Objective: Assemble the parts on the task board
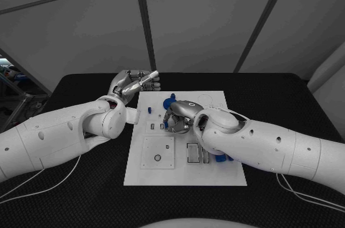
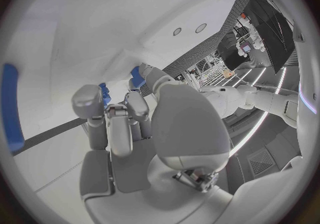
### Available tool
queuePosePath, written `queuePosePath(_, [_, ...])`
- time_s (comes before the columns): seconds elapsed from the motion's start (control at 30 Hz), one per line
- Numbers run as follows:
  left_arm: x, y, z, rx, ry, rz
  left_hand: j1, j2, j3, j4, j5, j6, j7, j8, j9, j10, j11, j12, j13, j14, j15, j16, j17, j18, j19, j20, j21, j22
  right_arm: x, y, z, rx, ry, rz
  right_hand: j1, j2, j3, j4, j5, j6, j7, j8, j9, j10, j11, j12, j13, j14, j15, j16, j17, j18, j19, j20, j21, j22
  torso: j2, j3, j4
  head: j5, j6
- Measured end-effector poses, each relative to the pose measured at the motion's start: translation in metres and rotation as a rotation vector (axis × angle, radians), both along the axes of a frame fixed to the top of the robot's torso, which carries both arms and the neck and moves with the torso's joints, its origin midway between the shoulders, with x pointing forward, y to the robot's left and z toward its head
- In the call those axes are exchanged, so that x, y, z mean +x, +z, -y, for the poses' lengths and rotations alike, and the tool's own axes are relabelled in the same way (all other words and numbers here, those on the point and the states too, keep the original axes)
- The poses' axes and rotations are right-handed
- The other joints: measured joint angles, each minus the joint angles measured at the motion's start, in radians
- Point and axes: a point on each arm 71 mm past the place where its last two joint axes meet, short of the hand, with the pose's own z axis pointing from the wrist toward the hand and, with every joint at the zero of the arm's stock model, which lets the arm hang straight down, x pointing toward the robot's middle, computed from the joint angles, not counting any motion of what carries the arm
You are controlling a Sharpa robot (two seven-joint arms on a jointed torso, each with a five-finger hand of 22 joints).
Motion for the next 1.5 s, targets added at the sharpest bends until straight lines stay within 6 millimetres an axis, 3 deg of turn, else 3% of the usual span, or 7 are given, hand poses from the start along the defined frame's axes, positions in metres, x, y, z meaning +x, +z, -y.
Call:
queuePosePath(0.33, [0.0001,0.0000,-0.0001,0.000,-0.001,0.000,0.000,0.000,0.000,0.000,0.000,0.000,0.000,0.000,0.000,0.000,0.000,0.000,0.000,0.000,0.000,0.000,0.001,0.000,0.000,0.000,0.000,0.000,0.0003,-0.0021,0.0010,-0.003,-0.003,-0.003,-0.017,-0.017,0.000,0.000,0.000,-0.033,0.017,-0.015,-0.010,-0.012,0.012,-0.015,-0.016,0.000,0.000,0.000,0.000,0.000,-0.002,0.002,0.000,-0.006,0.000,0.0003,-0.0003,-0.001,0.000])
queuePosePath(0.67, [0.0002,-0.0001,-0.0005,0.000,-0.001,-0.001,0.000,0.000,0.000,0.000,0.000,0.000,0.000,0.000,0.000,0.000,0.000,0.000,0.000,0.000,0.000,0.000,0.001,0.000,0.000,0.000,0.000,0.000,0.0007,-0.0027,0.0015,-0.005,-0.007,-0.003,-0.022,-0.022,0.000,0.000,0.000,-0.043,0.019,-0.020,-0.011,-0.016,0.016,-0.019,-0.022,0.000,0.000,0.000,0.000,0.000,-0.004,0.004,-0.004,-0.010,0.000,0.0003,-0.0003,-0.003,0.000])
queuePosePath(1.13, [0.0003,-0.0002,-0.0005,0.000,-0.001,-0.001,0.000,0.000,0.000,0.000,0.000,0.000,0.000,0.000,0.000,0.000,0.000,0.000,0.000,0.000,0.000,0.000,0.001,0.000,0.000,0.000,0.000,0.000,0.0010,-0.0030,0.0018,-0.006,-0.010,-0.003,-0.044,-0.044,-0.005,0.006,-0.020,-0.093,0.029,-0.045,-0.017,-0.027,0.027,-0.027,-0.033,0.000,0.014,0.000,0.001,0.000,-0.011,0.018,-0.012,-0.023,0.000,0.0003,-0.0003,-0.003,-0.002])
queuePosePath(1.37, [0.0005,-0.0004,-0.0007,0.000,-0.001,-0.001,0.000,0.000,-0.002,-0.003,0.000,0.000,0.000,0.000,0.000,0.000,0.000,0.000,0.000,0.000,0.000,0.000,0.001,0.000,0.000,0.000,0.000,0.000,0.0006,-0.0033,0.0033,0.001,-0.015,0.001,-0.060,-0.060,-0.038,0.021,-0.018,-0.136,0.039,-0.062,-0.017,-0.048,0.034,-0.041,-0.047,0.000,0.022,0.000,0.001,0.000,-0.016,0.024,-0.023,-0.038,0.000,0.0004,-0.0003,-0.004,-0.002])
queuePosePath(1.5, [0.0010,-0.0007,-0.0016,0.001,0.002,-0.002,0.000,0.000,0.000,-0.006,0.000,0.000,0.000,0.000,0.000,0.002,-0.002,0.000,0.000,0.000,0.000,-0.005,0.002,0.000,-0.004,0.004,0.004,0.000,-0.0017,-0.0026,0.0064,0.021,-0.020,0.011,-0.054,-0.074,-0.092,0.038,-0.018,-0.169,0.044,-0.063,-0.017,-0.056,0.042,-0.041,-0.051,0.001,0.027,0.000,0.001,0.000,-0.023,0.031,-0.030,-0.049,0.000,0.0010,-0.0003,-0.004,-0.002])
